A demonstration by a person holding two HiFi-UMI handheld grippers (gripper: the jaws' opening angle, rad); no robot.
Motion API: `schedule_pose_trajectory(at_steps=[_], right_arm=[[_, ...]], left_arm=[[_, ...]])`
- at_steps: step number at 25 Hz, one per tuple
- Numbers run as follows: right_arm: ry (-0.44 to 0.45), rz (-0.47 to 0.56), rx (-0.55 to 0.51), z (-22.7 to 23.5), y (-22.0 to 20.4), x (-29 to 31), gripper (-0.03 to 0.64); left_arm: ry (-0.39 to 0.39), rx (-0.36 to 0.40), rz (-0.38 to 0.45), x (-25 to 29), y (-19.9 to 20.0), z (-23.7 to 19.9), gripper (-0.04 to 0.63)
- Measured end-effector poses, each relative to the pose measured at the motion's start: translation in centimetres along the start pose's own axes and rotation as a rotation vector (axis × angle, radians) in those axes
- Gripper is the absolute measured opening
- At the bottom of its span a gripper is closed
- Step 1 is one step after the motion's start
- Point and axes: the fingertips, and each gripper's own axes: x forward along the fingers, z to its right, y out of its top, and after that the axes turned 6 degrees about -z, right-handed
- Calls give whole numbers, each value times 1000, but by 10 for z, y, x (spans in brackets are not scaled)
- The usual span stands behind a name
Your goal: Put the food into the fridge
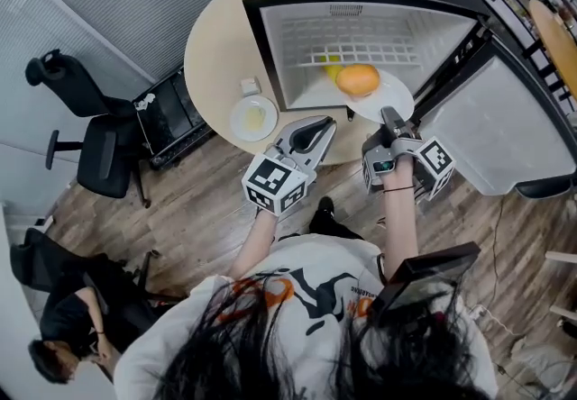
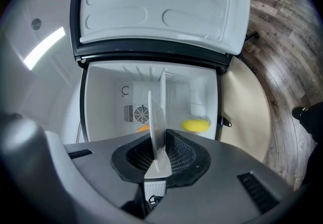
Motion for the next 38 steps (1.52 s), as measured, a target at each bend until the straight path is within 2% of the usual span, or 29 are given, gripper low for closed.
schedule_pose_trajectory(at_steps=[11,20,38], right_arm=[[7,55,-7,-9,53,47,44],[-10,72,-1,-6,74,71,44],[-11,38,5,-20,84,103,44]], left_arm=[[21,3,-10,31,11,-27,32],[31,1,-26,47,11,-38,32],[22,3,-48,66,10,-42,32]])
